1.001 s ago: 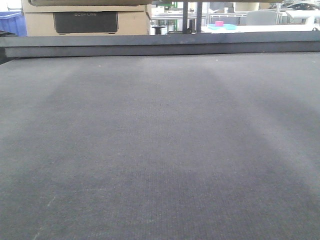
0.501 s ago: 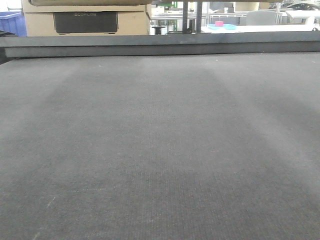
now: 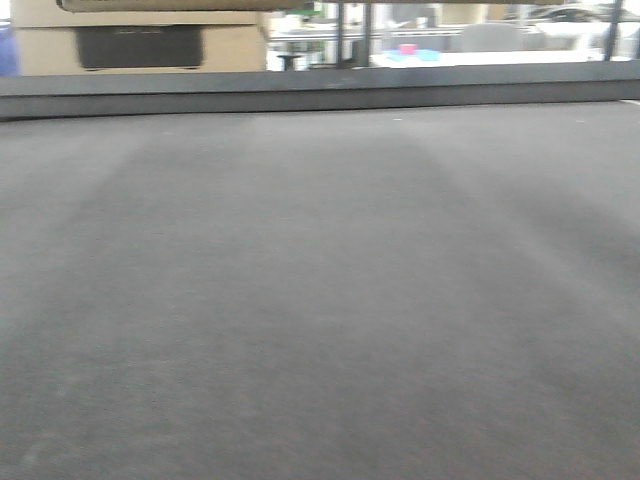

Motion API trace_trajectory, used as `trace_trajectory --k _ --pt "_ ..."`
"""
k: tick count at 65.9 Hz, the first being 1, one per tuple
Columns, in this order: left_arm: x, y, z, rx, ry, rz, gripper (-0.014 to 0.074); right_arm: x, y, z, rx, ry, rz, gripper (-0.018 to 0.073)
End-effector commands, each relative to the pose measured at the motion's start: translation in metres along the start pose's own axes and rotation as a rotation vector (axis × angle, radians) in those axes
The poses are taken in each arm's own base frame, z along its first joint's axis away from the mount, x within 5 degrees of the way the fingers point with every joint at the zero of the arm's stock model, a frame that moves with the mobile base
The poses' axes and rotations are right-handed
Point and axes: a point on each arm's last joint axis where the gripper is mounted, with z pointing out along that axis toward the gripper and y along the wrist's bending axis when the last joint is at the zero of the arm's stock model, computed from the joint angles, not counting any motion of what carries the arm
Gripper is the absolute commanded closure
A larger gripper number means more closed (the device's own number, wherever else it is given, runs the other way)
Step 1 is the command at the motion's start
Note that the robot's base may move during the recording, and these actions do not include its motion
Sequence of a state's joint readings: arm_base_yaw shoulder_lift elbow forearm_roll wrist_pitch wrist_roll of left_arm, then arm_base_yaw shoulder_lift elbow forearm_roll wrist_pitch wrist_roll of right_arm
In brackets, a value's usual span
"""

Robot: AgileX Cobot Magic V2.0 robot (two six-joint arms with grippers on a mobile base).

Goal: Stack two boxes on right shelf middle
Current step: 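Hold the boxes with both grippers while the base turns from the bench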

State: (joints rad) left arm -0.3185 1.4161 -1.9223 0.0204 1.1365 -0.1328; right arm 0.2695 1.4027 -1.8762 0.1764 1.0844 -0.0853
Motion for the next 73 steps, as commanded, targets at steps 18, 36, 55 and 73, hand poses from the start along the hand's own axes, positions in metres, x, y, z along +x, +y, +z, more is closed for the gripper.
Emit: trace_trajectory --k 18,36,55,73 --pt "-0.0062 0.0000 -0.0109 0.015 -0.066 -0.003 0.0708 -0.0078 -0.0026 -0.0082 0.032 -0.080 -0.031 0.0712" --pt "-0.0066 -0.0001 -0.0109 0.016 -0.070 -0.003 0.0708 -0.0078 -0.0026 -0.0082 0.032 -0.080 -0.031 0.0712" --pt "-0.0111 0.0032 -0.0091 -0.022 -0.118 0.019 0.0708 -0.0089 -0.0024 -0.0078 0.030 -0.094 -0.029 0.0712" --pt "-0.0128 0.0052 -0.0058 -0.047 -0.130 0.033 0.0708 -0.0088 -0.0023 -0.0074 0.028 -0.096 -0.027 0.0712"
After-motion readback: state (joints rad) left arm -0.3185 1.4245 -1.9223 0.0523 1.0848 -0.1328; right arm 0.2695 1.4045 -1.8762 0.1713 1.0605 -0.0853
